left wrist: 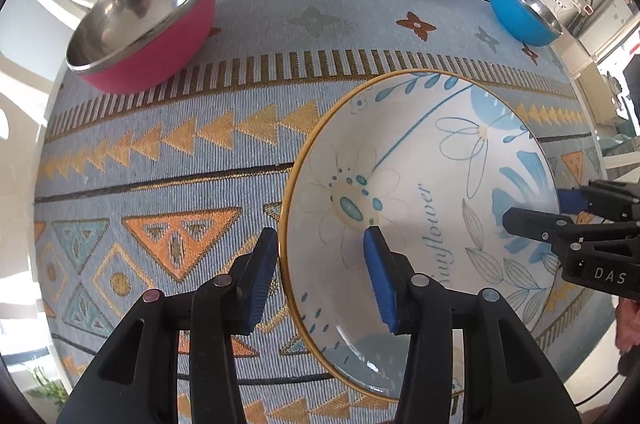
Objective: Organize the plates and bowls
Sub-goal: 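Lift the Sunflower plate with both tools and carry it across the rug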
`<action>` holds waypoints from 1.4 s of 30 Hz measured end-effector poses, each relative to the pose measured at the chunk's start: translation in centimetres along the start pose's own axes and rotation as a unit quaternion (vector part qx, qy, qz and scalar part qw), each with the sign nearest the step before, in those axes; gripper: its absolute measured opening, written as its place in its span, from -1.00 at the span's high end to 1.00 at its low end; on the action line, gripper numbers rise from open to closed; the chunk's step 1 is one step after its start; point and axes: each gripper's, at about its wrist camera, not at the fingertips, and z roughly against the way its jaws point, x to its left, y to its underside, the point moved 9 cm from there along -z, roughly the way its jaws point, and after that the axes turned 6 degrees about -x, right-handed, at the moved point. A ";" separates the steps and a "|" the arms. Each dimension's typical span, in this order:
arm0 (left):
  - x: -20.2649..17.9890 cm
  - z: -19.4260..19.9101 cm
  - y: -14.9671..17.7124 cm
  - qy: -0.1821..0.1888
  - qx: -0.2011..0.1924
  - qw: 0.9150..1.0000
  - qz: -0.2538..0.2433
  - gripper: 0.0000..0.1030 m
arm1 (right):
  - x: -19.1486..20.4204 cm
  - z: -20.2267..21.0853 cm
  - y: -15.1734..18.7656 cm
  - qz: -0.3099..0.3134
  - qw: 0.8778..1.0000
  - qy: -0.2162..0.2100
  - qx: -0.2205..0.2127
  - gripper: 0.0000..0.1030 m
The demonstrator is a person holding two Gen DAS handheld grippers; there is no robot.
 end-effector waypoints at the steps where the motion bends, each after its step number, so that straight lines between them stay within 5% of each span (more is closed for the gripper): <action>1: 0.3 0.3 0.6 0.002 0.004 1.000 0.006 0.16 | 0.1 0.1 0.2 0.001 1.000 0.003 0.002 0.16; 11: 0.5 1.3 1.8 -0.037 0.028 0.999 -0.022 0.22 | 2.2 -0.3 0.1 0.022 0.999 0.000 0.030 0.16; 21: 2.6 1.3 0.6 0.004 0.028 1.000 0.009 0.11 | 2.6 -0.6 0.5 0.028 0.999 -0.018 0.031 0.13; 27: 3.7 0.8 -0.2 0.009 0.028 0.999 0.017 0.00 | 3.1 -0.8 0.6 0.033 0.999 -0.020 0.029 -0.05; 32: 2.9 0.8 -0.8 -0.001 0.024 1.000 0.000 -0.04 | 4.9 -1.4 0.8 0.052 0.998 -0.018 0.036 -0.48; 37: 3.9 0.5 -1.3 -0.014 0.033 0.999 0.027 -0.53 | 5.0 -1.8 0.5 0.037 0.998 -0.033 0.033 -0.57; 42: 4.5 0.3 -1.3 -0.023 0.034 0.999 0.033 -0.66 | 3.5 -0.8 0.8 0.042 0.998 -0.029 0.035 -0.57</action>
